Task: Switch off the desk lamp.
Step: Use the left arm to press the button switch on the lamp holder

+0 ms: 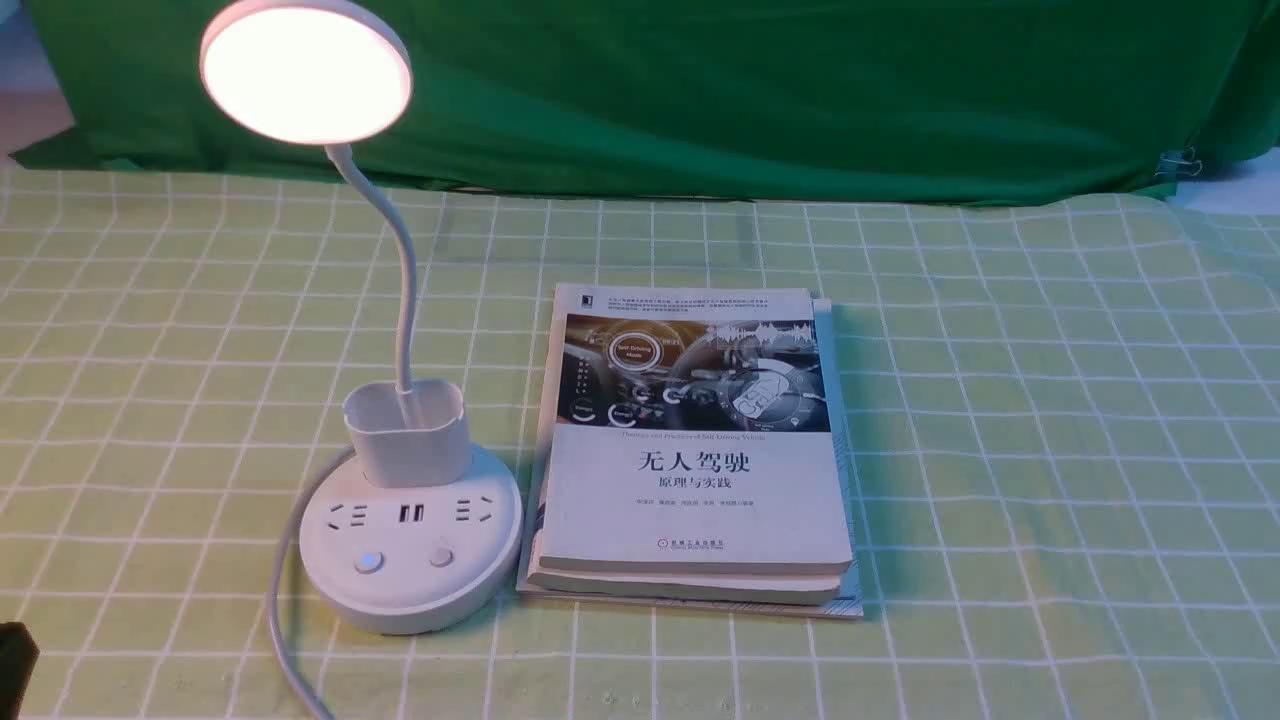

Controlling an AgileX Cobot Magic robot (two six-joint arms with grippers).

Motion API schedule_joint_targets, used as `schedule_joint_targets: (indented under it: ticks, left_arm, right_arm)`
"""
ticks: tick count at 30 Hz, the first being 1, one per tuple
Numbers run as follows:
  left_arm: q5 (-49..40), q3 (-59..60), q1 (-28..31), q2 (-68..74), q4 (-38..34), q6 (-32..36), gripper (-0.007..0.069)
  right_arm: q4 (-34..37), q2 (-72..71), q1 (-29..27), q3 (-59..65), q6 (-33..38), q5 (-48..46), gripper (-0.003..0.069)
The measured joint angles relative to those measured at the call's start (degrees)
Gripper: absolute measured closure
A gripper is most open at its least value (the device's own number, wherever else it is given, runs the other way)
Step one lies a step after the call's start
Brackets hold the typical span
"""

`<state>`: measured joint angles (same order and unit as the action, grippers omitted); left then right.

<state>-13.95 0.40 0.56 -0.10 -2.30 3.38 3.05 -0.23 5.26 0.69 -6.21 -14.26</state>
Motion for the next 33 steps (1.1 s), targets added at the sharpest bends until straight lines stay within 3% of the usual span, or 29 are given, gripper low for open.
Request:
schedule_joint_targets:
  ticks: [14,21,26,33]
  left_arm:
    - [0.89,0.0,0.0,0.0,-0.06,0.0,0.0623]
    - [14.6,0.0,0.0,0.0,-21.77,-14.68,0.0623]
    - [18.38,0.0,0.0,0.0,-23.0,-17.06,0.0623]
    - [4.14,-9.9,0.0,7.09,-19.1,-20.18,0.0623]
  right_arm:
    - [0.0,0.0,0.0,0.0,-0.05,-0.07,0.0421]
    - [0.0,0.0,0.0,0.0,-0.01,-0.07,0.0421]
    - [0.0,0.0,0.0,0.0,-0.03,-0.07,0.0421]
    - [0.0,0.0,0.0,0.0,0.05,-0.07,0.0421]
